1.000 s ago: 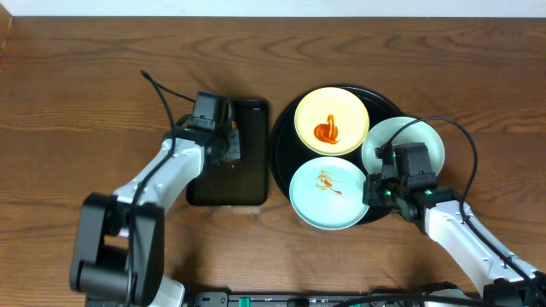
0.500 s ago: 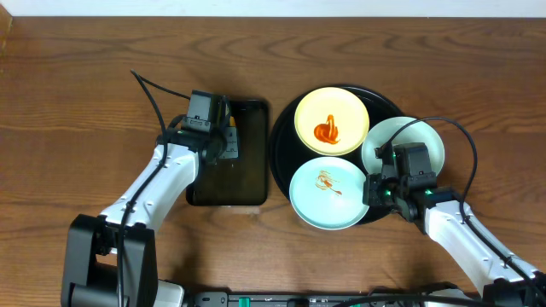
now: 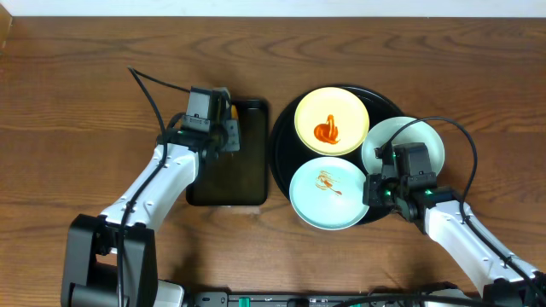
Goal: Clean dirty plates on tray and stack at the side
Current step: 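Lift the sponge with the left gripper toward the lower pale green plate, then wipe the lower pale green plate with the sponge in the left gripper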
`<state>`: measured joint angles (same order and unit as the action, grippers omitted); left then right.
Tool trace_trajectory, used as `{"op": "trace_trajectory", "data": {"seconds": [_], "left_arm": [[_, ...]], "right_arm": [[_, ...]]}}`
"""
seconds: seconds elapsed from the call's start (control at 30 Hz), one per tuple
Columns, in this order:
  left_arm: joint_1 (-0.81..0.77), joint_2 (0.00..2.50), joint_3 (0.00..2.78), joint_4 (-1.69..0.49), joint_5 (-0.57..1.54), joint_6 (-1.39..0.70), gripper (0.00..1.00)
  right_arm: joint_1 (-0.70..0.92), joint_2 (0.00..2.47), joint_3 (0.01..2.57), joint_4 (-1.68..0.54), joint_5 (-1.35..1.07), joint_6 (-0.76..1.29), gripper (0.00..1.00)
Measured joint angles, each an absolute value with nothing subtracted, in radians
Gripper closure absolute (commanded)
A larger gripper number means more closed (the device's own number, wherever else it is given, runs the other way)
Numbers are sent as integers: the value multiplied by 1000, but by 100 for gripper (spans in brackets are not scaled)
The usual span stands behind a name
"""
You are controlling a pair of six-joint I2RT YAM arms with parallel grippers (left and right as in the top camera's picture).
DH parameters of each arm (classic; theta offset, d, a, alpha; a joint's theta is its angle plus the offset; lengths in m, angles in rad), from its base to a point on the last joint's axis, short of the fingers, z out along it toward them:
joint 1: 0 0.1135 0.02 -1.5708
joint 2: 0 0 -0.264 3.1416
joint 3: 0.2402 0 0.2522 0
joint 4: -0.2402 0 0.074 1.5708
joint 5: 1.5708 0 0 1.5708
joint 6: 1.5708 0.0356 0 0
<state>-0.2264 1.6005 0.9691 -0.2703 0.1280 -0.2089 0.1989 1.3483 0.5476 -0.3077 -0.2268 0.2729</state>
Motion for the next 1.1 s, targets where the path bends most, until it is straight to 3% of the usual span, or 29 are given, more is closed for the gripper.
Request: {"op": "trace_trajectory", "data": {"seconds": [0.23, 0.77, 1.1], "left_arm": [[-234, 1600, 969, -240, 130, -216, 92], [-351, 1600, 981, -287, 358, -354, 93], [-625, 1609, 1003, -199, 419, -480, 93]], "right_arm": [[199, 1348, 548, -313, -227, 273, 99], [199, 1348, 548, -343, -227, 273, 99], [199, 1348, 548, -355, -227, 273, 99]]}}
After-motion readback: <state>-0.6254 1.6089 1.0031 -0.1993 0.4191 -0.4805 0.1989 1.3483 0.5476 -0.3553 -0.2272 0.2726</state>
